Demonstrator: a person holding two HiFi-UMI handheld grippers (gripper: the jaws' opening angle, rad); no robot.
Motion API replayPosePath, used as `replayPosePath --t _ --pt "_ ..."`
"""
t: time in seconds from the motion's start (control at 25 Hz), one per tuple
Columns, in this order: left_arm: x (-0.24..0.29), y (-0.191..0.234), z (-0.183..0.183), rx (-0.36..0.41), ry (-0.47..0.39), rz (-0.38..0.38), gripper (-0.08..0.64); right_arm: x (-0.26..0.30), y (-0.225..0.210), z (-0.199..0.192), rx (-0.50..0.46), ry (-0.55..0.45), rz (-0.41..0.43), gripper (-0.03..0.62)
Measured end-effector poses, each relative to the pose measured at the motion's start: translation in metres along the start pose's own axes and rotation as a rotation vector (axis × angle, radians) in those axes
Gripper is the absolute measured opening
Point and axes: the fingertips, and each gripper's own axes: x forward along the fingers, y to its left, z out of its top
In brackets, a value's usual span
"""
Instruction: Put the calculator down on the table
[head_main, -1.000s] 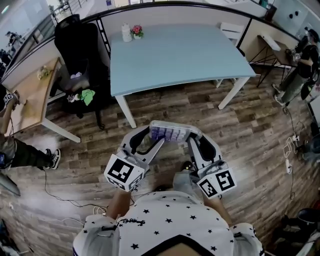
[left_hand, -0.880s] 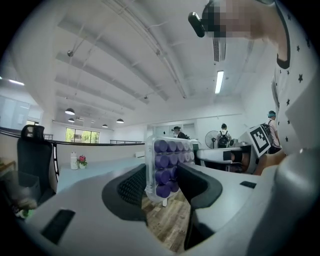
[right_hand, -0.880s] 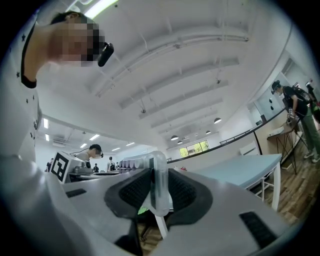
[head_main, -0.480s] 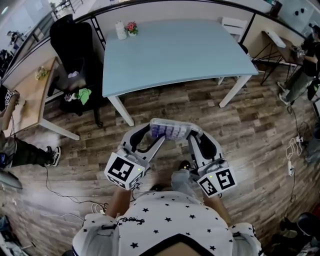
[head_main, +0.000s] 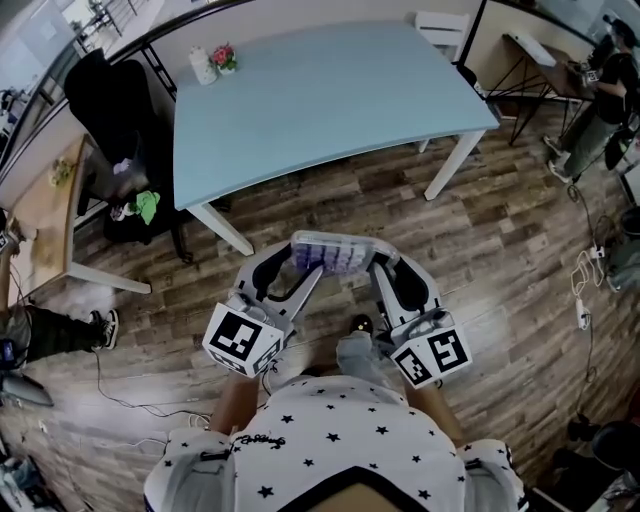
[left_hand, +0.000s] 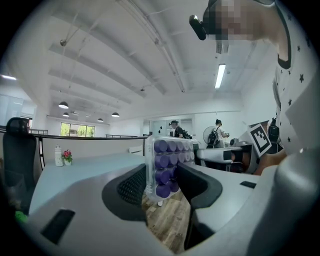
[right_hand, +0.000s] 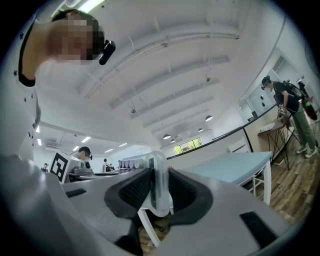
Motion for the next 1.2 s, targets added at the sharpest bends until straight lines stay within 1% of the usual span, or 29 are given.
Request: replayPosePath --t 0.24,0.72,0.92,1.2 --pt "0.025 0.002 0.015 0.017 -0.002 0.026 0.213 0.010 -0.024 0.015 0.010 -0.009 0.021 0.097" --pt "0.071 0.014 0.031 0.017 -0.001 0.139 0.213 0.043 -0.072 0.033 0.029 0.004 0.125 0.097" --pt "0.080 0.016 0.037 0.020 0.005 0.192 0.213 0.052 -0.083 0.039 0.033 0.003 0.177 0.097" --pt "0.077 0.023 0.035 0.030 0.042 0.245 0.212 0.063 -0.083 0.032 0.081 0.015 0.227 0.097"
